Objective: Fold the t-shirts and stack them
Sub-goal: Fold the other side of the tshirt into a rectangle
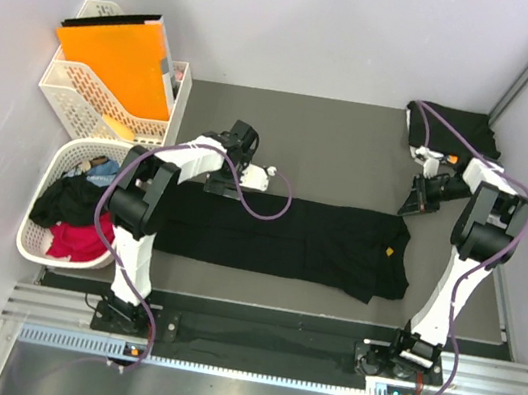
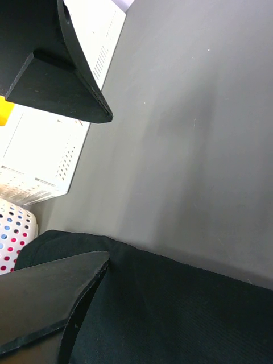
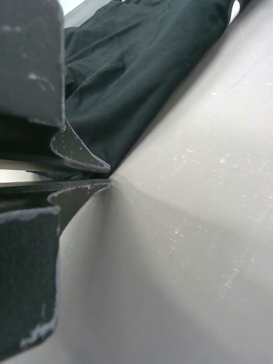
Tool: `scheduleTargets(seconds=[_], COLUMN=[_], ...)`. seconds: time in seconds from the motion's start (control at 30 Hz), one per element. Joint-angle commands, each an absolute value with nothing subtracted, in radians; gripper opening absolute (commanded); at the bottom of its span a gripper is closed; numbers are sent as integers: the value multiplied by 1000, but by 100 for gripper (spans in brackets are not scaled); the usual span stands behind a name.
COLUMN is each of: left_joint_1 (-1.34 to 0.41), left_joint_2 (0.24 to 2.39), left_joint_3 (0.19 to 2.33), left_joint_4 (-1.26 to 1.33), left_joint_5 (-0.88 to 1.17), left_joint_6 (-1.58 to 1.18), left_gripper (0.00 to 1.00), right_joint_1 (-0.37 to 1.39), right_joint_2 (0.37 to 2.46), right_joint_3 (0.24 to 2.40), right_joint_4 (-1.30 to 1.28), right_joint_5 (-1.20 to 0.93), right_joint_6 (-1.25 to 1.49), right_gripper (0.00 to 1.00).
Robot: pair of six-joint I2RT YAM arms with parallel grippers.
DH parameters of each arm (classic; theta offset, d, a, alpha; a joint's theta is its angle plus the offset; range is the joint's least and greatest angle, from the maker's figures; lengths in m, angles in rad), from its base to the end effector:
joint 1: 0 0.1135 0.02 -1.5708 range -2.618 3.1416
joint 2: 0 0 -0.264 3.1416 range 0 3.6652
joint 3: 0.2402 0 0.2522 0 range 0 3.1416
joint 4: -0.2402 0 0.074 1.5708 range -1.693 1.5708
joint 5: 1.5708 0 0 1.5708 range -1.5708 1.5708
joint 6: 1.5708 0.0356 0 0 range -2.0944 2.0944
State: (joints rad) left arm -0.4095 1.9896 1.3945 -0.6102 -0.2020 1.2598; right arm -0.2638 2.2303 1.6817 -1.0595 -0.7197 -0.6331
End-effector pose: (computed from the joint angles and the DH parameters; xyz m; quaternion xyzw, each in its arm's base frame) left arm 0.3723 -0.1538 0.1654 0.7127 0.6705 0.1649 0.1238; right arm 0.4100 -0.0864 0.1449 -0.1654 0.9211 0.3248 0.1369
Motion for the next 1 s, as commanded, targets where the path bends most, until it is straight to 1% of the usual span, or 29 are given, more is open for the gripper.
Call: scheduleTargets(seconds=[0.0,0.33,0.97], left_joint_1=[-422,-423,-425], left_joint_2=[2020,2040,2075], left_joint_3=[1396,1396,1407], left_joint_4=[-646,-655,-664], left_joint_5=[-146,-173,-210], left_joint_6=[1246,1255,1247], left_gripper=[99,99,99], right_joint_1=[-253,-256,-256], right_joint_2=[2198,2146,2097], right_joint_3=[1680,1675,1646], right_joint_4=[-1058,-1040,-967], right_joint_5=[-687,-589,-494], right_joint_6=[-657,-678,-689], right_gripper=[4,1,2])
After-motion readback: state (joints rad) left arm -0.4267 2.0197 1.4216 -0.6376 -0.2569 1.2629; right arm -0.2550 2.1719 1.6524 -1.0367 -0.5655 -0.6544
